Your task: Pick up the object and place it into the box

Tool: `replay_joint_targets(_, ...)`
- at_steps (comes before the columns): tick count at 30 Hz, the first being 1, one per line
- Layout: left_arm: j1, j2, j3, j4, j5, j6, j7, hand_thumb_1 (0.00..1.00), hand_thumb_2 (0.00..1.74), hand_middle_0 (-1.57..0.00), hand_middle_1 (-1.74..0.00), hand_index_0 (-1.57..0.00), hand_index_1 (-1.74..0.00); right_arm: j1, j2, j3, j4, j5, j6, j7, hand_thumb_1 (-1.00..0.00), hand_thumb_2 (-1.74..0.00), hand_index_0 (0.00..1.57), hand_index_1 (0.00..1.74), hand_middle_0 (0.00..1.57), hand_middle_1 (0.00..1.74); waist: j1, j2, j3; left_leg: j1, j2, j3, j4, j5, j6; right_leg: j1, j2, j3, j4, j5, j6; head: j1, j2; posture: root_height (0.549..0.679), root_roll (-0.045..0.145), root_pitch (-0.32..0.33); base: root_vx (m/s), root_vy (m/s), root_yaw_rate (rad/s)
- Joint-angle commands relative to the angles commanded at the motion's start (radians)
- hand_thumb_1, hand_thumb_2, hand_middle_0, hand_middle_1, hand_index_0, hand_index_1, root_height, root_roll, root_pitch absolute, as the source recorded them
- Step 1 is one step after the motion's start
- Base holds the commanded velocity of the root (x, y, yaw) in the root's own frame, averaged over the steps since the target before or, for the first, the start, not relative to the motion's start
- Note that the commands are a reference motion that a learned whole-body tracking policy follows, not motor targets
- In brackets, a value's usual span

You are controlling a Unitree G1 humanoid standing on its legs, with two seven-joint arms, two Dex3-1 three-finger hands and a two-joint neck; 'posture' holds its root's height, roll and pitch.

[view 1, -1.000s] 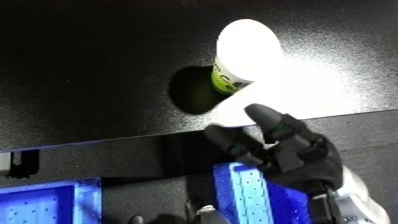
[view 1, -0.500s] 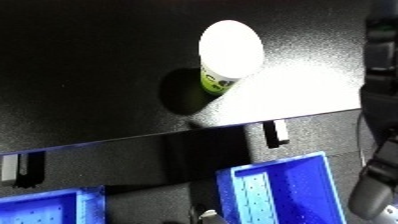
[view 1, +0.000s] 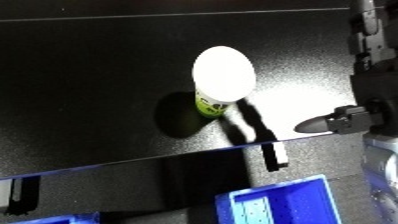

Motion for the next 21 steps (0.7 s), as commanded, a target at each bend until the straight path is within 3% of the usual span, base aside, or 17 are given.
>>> replay_joint_targets(6, -0.010, 0.001, -0.014, 0.005, 0.021, -0.005, 0.003, 0.00, 0.00, 0.00, 0.00, 0.00, 0.00, -0.055, -0.007, 0.064, 0.079, -0.007, 0.083, 0.002, 0.00, 0.00, 0.00, 0.00, 0.00, 0.00, 0.013, 0.010, 0.001, 0.001, -0.010, -0.007, -0.006, 0.002, -0.0002, -0.002, -0.0024, 0.000, 0.002, -0.005, -0.0054, 0.042, 0.024, 0.623, 0.056, -0.027, -0.010, 0.011, 0.063)
replay_joint_targets(14, -0.028, 0.002, -0.035, -0.005, 0.033, 0.011, 0.003, 0.00, 0.00, 0.00, 0.00, 0.00, 0.00, -0.116, -0.003, 0.161, 0.212, 0.017, 0.170, 0.078, 0.00, 0.00, 0.00, 0.00, 0.00, 0.00, 0.031, 0.018, -0.001, 0.001, -0.014, -0.015, -0.005, 0.001, -0.0009, -0.003, -0.0117, -0.003, 0.009, -0.011, -0.0111, 0.101, 0.014, 0.623, 0.060, -0.029, 0.003, 0.001, 0.066)
replay_joint_targets(21, -0.041, -0.001, -0.053, -0.018, 0.042, 0.025, 0.004, 0.00, 0.00, 0.00, 0.00, 0.00, 0.00, -0.168, 0.009, 0.233, 0.272, 0.026, 0.235, 0.136, 0.00, 0.00, 0.00, 0.00, 0.00, 0.00, 0.041, 0.022, 0.000, 0.005, -0.018, -0.017, -0.010, 0.003, 0.0004, -0.004, -0.0140, -0.005, 0.011, -0.012, -0.0134, 0.132, 0.010, 0.622, 0.061, -0.029, 0.004, -0.003, 0.038)
